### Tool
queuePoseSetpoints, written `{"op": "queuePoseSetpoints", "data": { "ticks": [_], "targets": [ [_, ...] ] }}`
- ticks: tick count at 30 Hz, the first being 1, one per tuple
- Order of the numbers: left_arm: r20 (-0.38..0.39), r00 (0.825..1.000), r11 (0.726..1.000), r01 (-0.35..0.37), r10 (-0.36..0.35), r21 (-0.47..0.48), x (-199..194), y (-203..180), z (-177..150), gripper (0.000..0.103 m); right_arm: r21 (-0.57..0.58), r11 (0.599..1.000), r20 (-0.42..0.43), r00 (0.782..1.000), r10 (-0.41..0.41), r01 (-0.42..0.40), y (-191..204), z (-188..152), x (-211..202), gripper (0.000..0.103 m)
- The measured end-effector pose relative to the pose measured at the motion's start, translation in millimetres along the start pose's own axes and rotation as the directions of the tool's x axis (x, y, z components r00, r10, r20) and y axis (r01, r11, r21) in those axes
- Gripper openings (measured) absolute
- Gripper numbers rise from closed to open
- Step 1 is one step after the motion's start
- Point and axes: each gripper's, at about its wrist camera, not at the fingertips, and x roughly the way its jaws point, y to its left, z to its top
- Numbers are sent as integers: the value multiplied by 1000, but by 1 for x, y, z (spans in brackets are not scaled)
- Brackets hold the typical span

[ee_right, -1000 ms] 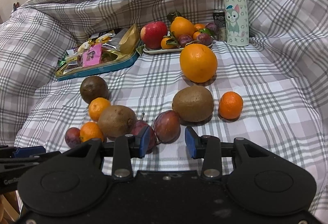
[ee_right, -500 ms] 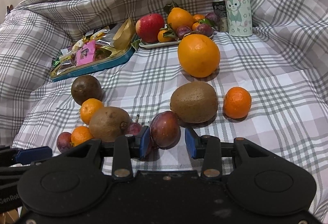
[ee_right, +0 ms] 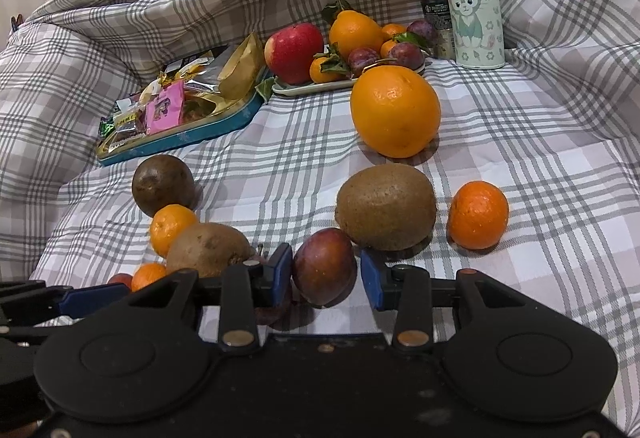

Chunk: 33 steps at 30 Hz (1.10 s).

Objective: Organize fruits
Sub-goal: 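Close left gripper on the tangerine while right gripper closes on the plum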

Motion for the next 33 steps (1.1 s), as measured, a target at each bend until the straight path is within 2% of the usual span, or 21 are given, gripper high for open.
{"op": "queuePoseSetpoints", "data": {
  "ticks": [9, 13, 18, 27, 33],
  "targets": [
    [31, 999, 999, -29, 29, 22, 5, -2, 2, 46, 40, 999, -6, 1000, 20, -19, -4, 1, 3, 41],
    [33, 999, 999, -22, 22, 24, 7, 0, 4, 46, 63, 997, -11, 999, 46, -46, -8, 1, 3, 36],
    [33, 999, 999, -18, 17, 29, 7, 2, 3, 47, 75, 997, -11, 1000, 30, -29, -9, -1, -5, 36],
    [47, 998, 997, -52, 49, 59, 8, -5, 0, 48, 33, 995, 4, 995, -98, 98, -20, -12, -25, 36],
    [54, 996, 994, -75, 71, 80, 10, -8, 0, 48, -3, 993, 37, 992, -118, 118, -17, -19, -25, 36]
  ]
}}
